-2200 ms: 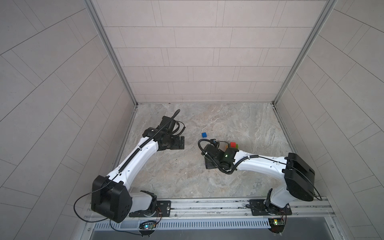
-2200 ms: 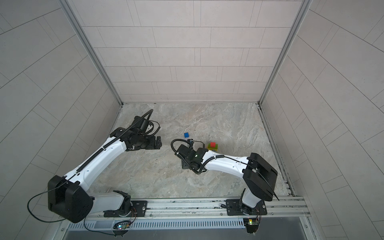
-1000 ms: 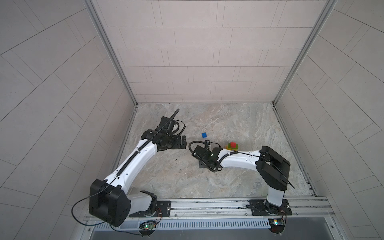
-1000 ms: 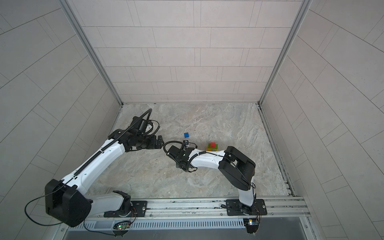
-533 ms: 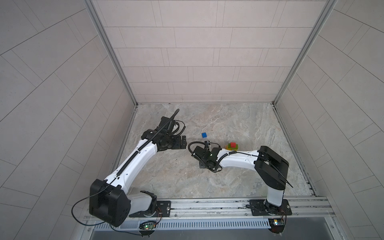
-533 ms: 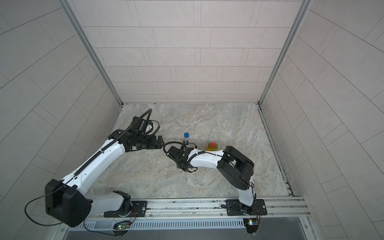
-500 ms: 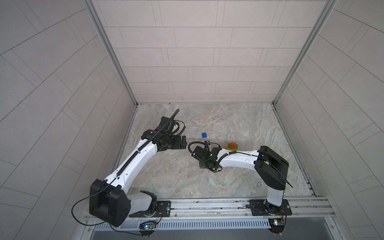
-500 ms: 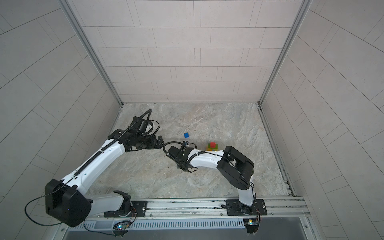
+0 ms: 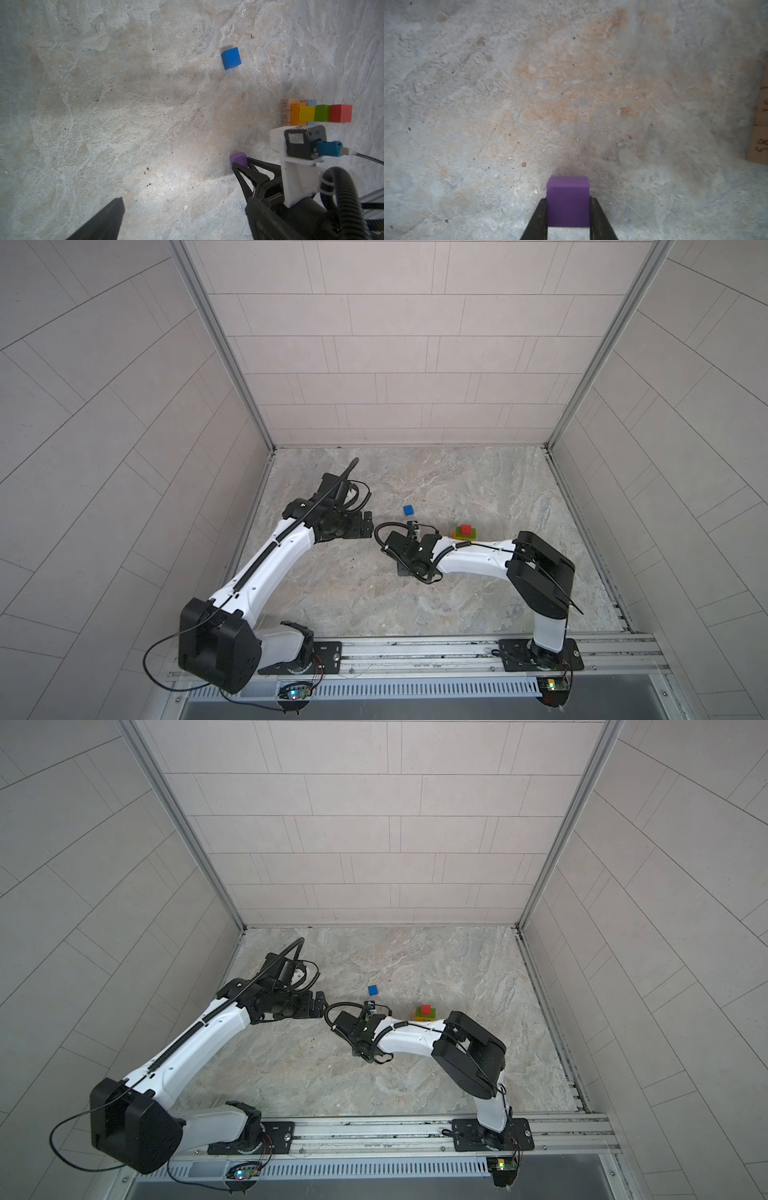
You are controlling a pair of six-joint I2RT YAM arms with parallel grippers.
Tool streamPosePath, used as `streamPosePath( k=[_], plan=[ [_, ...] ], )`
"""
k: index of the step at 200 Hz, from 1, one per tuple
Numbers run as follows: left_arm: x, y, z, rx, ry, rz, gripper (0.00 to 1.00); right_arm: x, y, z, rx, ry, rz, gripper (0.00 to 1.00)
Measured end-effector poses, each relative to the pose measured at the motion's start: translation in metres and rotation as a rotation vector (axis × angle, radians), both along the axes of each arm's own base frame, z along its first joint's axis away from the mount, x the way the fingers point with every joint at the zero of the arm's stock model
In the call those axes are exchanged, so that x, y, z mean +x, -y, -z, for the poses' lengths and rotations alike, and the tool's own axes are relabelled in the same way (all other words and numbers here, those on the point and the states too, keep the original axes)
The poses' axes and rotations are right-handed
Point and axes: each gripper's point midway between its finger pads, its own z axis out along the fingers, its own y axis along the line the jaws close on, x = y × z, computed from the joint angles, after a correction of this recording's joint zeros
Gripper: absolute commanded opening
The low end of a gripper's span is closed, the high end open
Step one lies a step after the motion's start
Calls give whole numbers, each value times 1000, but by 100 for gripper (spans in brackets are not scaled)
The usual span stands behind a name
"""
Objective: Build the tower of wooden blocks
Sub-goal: 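Carry the purple cube over the red cube with the right gripper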
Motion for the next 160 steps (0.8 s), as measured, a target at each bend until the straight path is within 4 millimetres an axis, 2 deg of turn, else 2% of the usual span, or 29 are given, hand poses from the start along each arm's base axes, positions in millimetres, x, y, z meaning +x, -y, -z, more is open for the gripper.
streamPosePath(
  k=[32,58,113,160],
  plan=[
    [0,0,0,0,0,0,98,0,7,-2,-42,2,-11,22],
    [0,0,0,0,0,0,98,0,13,-11,-65,10,-21,22],
    [0,0,0,0,0,0,98,6,27,-53,-54,59,-22,22],
    [0,0,0,-1,-1,1,98,15,55,-81,-76,76,4,23]
  ],
)
